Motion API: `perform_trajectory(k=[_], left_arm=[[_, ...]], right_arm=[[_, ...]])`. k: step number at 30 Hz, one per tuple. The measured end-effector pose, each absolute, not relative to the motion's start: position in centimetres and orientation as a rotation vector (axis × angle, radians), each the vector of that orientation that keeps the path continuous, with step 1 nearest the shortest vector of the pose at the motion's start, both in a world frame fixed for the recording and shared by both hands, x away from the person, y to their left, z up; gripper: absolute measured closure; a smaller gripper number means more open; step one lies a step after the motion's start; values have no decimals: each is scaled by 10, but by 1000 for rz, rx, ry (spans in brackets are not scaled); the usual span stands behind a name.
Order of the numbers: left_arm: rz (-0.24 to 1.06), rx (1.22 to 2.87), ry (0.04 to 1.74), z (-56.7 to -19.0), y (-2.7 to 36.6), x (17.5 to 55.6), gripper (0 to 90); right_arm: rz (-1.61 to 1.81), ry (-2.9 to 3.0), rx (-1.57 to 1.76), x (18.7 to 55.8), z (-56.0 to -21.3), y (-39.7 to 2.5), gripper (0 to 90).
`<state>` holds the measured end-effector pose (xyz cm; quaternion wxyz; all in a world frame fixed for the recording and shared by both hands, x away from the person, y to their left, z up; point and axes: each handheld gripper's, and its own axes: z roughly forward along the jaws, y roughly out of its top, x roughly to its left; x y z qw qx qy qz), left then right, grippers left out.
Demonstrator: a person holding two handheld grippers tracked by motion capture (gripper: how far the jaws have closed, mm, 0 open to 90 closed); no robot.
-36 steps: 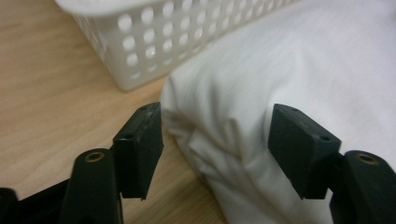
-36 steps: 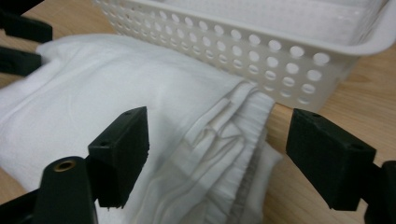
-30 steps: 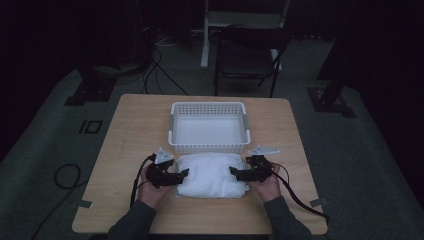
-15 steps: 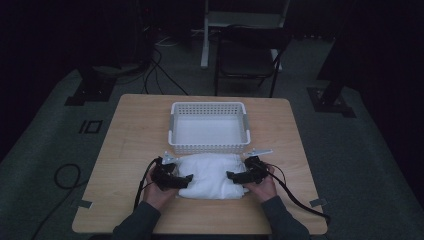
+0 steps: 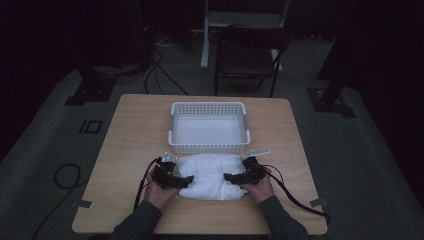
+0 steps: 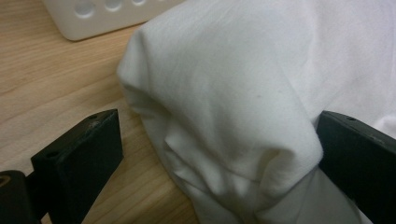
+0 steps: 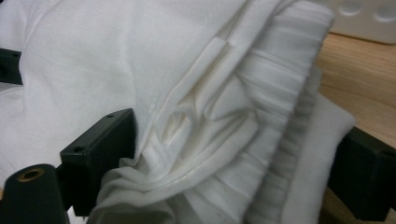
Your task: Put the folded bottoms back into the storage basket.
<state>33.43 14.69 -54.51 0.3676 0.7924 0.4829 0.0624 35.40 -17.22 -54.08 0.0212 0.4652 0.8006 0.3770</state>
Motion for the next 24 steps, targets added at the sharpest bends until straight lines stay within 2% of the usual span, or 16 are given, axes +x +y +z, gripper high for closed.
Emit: perform_trajectory(k=[6,9,13,24], left_arm=[[123,2026,1226,-547,148,336,18],[95,2027,1202,-547,148,337,31],[-4,1987,1164,-548,151,337,196],[-141,1916,1168,-552,157,340,414]], right_arm=[[1220,2490,1475,356,-545,-175,107],[1264,2509,1469,356,-546,-175,176],[1299,2512,1488,356,-546,-177,229],[1341,2580,1540,362,-546,-180,369]])
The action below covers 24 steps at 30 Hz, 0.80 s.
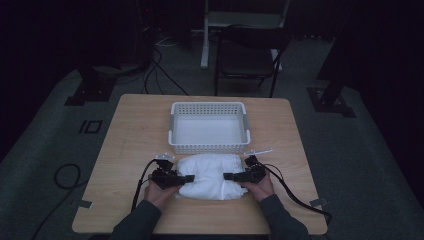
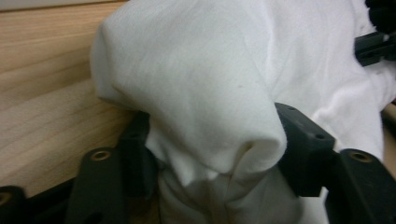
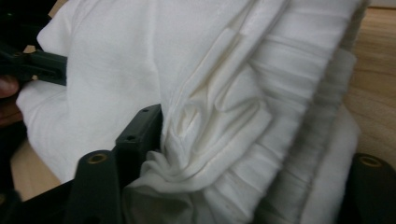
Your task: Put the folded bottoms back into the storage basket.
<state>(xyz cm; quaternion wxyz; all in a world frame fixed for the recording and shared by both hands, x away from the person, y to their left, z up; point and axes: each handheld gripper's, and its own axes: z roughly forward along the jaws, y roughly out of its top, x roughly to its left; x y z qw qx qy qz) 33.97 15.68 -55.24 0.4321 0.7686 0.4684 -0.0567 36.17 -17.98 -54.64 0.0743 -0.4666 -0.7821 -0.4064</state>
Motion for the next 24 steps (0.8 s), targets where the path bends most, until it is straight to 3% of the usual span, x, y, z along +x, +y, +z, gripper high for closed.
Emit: perform_trajectory(k=[9,24], left_arm=[[-151,1911,1146,-552,158,339,533],[-108,1900,1129,-548,157,333,559]], right_arm=[[-1227,-2344,-1383,361,-546,-180,493],[-1267,-2397,-1377,355,-540,-179,531]])
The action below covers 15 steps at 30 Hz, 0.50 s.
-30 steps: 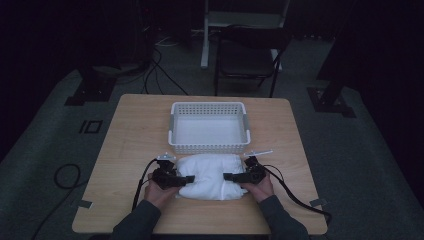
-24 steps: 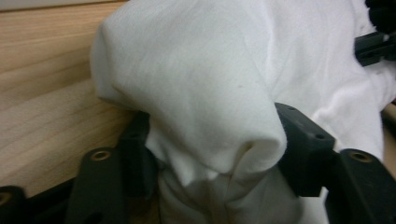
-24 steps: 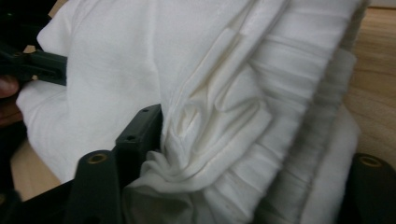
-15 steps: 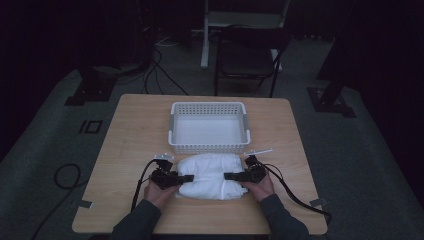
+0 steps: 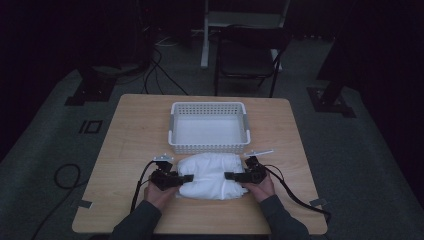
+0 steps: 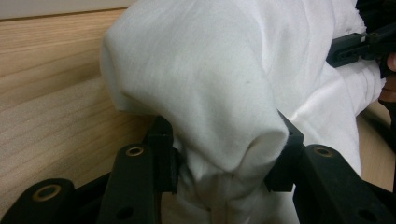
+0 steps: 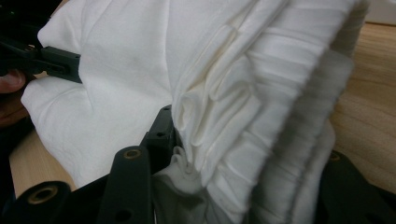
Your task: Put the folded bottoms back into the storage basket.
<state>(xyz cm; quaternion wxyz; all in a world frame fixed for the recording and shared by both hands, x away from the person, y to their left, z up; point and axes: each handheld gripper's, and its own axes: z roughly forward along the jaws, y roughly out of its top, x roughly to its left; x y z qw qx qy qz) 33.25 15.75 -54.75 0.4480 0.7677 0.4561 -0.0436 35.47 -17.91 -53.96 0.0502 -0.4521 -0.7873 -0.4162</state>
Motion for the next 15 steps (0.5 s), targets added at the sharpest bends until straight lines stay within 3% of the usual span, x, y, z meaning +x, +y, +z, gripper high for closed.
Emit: perform_trajectory(k=[15], left_arm=[[-90,1899,1118,-540,158,327,563]], right_arm=[[-1276,-2430,-1370,351,-532,-178,538]])
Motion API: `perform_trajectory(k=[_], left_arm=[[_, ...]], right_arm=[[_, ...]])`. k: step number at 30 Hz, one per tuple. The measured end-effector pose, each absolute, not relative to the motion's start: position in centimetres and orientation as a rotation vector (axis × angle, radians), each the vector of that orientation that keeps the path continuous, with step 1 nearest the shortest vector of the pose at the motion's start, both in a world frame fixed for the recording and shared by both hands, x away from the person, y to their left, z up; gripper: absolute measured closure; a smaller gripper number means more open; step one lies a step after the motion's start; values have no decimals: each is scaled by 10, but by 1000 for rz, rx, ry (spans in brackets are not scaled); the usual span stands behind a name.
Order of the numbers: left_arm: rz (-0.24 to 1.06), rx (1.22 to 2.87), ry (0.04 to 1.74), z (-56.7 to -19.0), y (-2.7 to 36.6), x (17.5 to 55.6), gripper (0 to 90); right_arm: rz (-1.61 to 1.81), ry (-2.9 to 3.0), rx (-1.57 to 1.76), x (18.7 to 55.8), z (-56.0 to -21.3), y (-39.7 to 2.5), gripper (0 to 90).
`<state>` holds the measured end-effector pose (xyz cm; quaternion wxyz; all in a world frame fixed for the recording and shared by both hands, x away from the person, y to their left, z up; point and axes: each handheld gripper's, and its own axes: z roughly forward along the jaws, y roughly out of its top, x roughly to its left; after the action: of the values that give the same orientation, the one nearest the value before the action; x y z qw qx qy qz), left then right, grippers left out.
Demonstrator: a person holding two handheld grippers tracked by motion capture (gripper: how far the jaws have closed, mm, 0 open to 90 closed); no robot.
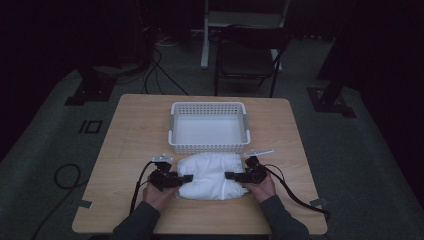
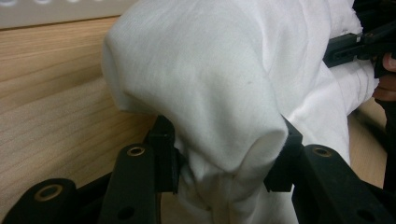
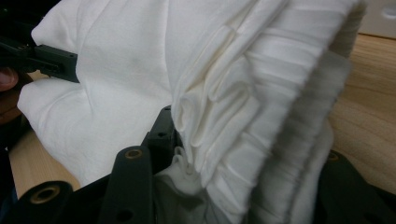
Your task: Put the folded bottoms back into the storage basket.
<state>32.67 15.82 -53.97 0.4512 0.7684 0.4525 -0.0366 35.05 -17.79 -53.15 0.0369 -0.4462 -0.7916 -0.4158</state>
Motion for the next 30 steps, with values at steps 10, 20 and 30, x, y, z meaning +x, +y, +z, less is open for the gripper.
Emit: perform_trajectory(k=[10,20,30], left_arm=[[-77,1892,1114,-533,158,323,565],[-68,1888,1103,-525,158,320,567],[-55,1884,1086,-517,158,318,569]], right_arm=[[-1288,-2437,-1367,348,-526,-178,540],[-1298,-2454,-1366,345,-518,-178,541],[-1321,-2446,-1361,344,-513,-180,542]])
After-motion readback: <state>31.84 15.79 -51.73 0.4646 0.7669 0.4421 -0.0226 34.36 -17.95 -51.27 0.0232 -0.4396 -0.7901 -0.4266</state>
